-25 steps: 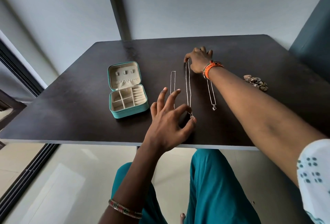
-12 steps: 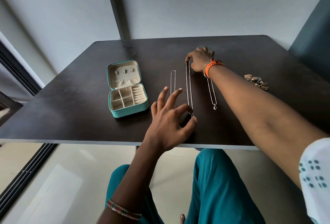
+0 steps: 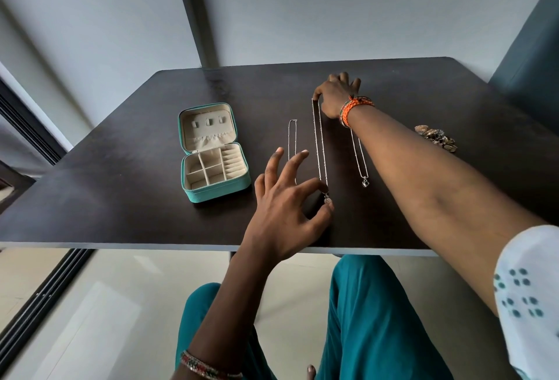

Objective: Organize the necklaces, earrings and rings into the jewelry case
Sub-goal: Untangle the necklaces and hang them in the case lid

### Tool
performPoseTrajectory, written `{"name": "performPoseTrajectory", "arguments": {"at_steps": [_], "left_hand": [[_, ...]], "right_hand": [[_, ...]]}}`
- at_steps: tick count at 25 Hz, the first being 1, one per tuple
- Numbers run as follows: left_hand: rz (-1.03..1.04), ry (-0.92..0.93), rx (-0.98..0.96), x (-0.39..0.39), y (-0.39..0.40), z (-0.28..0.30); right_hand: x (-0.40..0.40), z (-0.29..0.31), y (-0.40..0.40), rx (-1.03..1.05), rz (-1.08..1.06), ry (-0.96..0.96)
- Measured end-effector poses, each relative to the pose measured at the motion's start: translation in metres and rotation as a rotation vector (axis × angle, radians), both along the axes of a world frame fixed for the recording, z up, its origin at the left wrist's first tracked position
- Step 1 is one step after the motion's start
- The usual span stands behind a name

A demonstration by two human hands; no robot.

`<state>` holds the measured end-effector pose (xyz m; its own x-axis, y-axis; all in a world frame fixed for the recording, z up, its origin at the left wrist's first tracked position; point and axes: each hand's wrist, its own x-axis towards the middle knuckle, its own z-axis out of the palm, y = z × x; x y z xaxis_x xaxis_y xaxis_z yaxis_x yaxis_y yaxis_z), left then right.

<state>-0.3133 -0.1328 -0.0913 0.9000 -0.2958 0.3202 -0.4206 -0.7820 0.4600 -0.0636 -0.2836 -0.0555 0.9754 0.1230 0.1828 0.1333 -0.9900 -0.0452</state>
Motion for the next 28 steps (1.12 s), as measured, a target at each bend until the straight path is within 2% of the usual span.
{"name": "performPoseTrajectory", "arguments": {"at_steps": [8, 12, 16, 19, 23, 28], "left_hand": [[0.014, -0.009, -0.020, 0.000, 0.000, -0.002], [0.030, -0.038, -0.036, 0.001, -0.001, -0.004], [0.036, -0.067, -0.133, 0.000, 0.002, -0.006], [0.034, -0.060, -0.253, 0.002, 0.000, 0.007], [-0.101, -0.140, -0.178, 0.038, -0.016, 0.054], [-0.117, -0.106, -0.171, 0.126, -0.042, 0.077]], "right_hand": [[-0.001, 0.003, 0.004, 0.015, 0.005, 0.027], [-0.015, 0.007, -0.006, 0.210, 0.058, -0.026], [-0.036, 0.023, -0.025, 0.382, 0.080, -0.058], [-0.053, 0.022, -0.046, 0.315, 0.027, -0.031], [-0.061, 0.002, -0.073, 0.128, 0.014, -0.040], [-0.045, -0.011, -0.079, 0.115, 0.021, -0.058]]}}
